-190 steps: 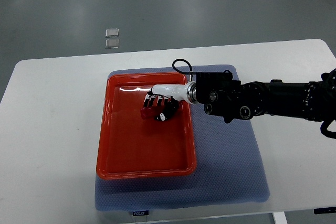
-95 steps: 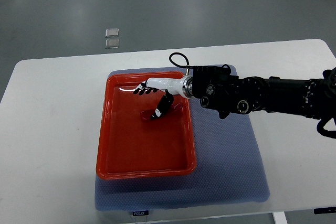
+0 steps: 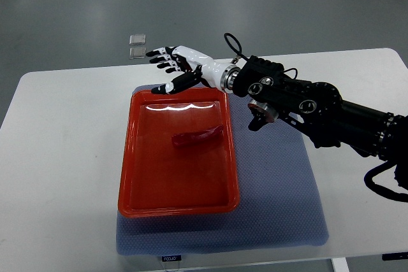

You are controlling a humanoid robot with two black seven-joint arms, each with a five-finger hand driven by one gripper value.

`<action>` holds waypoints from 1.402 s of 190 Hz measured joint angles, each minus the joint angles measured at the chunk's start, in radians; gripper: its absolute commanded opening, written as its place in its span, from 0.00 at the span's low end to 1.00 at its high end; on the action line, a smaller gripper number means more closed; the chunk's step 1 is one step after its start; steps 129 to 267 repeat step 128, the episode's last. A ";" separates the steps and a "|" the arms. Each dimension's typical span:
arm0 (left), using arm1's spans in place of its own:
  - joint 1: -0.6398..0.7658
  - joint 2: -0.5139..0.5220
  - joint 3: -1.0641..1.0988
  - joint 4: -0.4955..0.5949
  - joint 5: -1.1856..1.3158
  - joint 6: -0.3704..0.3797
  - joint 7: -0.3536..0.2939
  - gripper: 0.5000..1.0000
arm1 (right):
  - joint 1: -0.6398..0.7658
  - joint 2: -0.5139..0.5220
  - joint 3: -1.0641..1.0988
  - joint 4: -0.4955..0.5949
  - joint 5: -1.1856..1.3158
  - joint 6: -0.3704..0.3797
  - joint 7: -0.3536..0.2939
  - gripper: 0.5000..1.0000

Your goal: Place red pepper on red tray

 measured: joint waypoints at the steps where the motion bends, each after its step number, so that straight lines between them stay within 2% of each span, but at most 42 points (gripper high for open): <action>1: 0.000 0.000 0.000 0.000 0.000 0.000 0.000 1.00 | -0.005 -0.002 0.010 0.000 0.004 0.000 0.002 0.72; 36: 0.000 0.000 -0.001 0.000 0.001 0.000 0.000 1.00 | -0.238 -0.014 0.436 0.002 0.180 0.025 0.083 0.77; 57: 0.000 0.000 -0.001 0.000 0.001 0.000 0.000 1.00 | -0.343 -0.001 0.633 0.003 0.266 0.072 0.097 0.78; 76: 0.000 0.000 -0.001 0.000 0.001 0.000 0.000 1.00 | -0.417 0.003 0.727 0.003 0.311 0.107 0.099 0.78; 115: 0.000 0.000 0.000 0.000 0.001 0.000 0.000 1.00 | -0.476 -0.004 0.764 -0.003 0.347 0.122 0.101 0.78; 267: 0.000 0.000 0.000 0.000 0.000 0.000 0.000 1.00 | -0.478 -0.006 0.764 -0.004 0.350 0.124 0.101 0.78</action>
